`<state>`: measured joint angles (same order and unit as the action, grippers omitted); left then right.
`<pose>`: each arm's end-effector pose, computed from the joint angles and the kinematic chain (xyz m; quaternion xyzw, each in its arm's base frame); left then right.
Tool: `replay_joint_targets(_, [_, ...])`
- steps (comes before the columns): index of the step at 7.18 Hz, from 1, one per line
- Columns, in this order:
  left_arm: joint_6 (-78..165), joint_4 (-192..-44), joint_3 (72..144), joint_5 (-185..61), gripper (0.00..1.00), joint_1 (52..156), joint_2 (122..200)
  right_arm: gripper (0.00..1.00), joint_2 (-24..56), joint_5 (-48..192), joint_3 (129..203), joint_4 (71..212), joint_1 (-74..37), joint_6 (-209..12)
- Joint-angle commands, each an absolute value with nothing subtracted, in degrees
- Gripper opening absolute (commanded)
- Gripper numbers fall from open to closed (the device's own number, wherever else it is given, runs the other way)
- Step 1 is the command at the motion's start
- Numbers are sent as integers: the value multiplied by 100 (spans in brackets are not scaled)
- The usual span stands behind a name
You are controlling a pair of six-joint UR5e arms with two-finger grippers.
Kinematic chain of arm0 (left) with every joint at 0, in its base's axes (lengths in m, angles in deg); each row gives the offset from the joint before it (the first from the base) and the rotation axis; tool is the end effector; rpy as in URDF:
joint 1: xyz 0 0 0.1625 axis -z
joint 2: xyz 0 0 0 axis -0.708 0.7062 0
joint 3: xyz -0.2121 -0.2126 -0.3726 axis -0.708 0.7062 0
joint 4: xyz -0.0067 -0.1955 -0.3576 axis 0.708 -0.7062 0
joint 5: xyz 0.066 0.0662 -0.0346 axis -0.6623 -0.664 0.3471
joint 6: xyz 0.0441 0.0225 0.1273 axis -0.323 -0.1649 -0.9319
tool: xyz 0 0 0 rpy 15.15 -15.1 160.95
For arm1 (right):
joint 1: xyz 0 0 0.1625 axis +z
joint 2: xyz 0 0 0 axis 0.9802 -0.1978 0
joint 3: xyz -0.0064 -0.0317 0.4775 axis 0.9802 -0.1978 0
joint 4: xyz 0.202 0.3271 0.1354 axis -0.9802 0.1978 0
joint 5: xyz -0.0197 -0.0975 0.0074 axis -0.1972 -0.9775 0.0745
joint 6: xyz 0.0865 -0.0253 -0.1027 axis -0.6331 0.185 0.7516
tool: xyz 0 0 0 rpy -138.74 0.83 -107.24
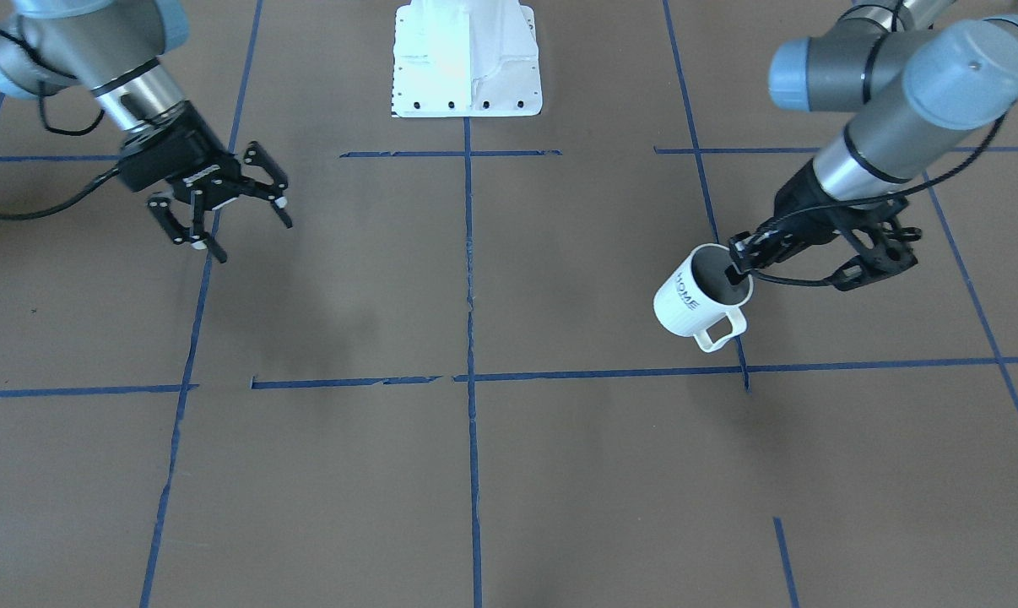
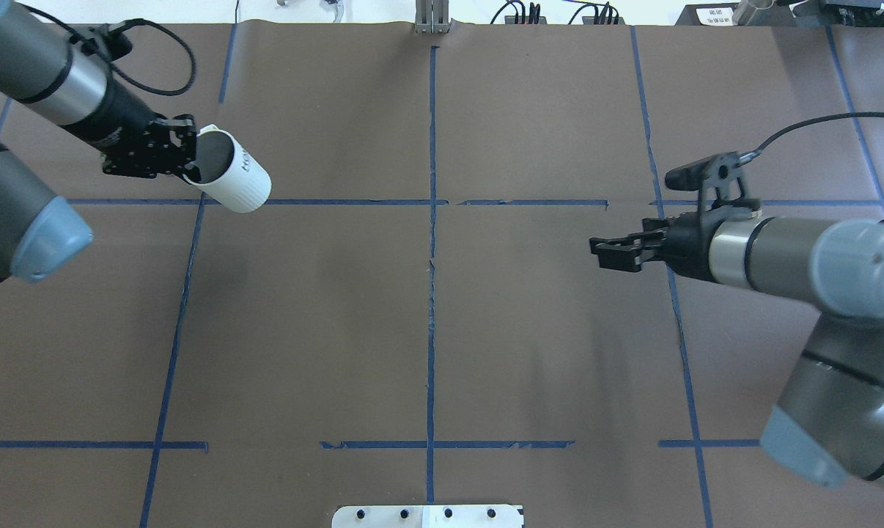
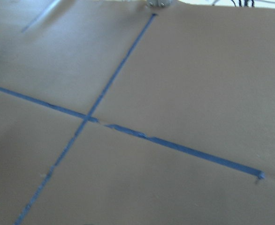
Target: Left arm hands cup to right arm to dump lemon
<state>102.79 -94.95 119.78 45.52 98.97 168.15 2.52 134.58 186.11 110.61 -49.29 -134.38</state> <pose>0.3501 -0.5601 0.3517 -0.0551 0.4626 -0.1662 0.8691 -0.4078 -0.3935 0.3925 0.3569 -0.4828 -0.0371 0.7989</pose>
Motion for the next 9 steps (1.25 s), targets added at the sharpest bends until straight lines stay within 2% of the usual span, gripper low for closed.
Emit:
replay_joint_targets(1, [10507, -8221, 11989, 4160, 0, 9422, 17811, 100, 963, 11363, 18659, 11121, -6310, -13534])
replay_joint_targets(4, [10929, -8132, 11901, 4204, 0, 9377, 18155, 100, 1615, 9457, 18527, 11138, -7488, -13394])
replay_joint_targets(6, [11086, -7763, 12014, 4509, 0, 9088, 18287, 100, 2202, 8859, 18099, 11138, -7499, -12606])
replay_joint_targets(9, [11764, -7762, 12050, 4819, 0, 8728, 18577, 99, 2364, 8293, 17763, 11103, -7499, -12620])
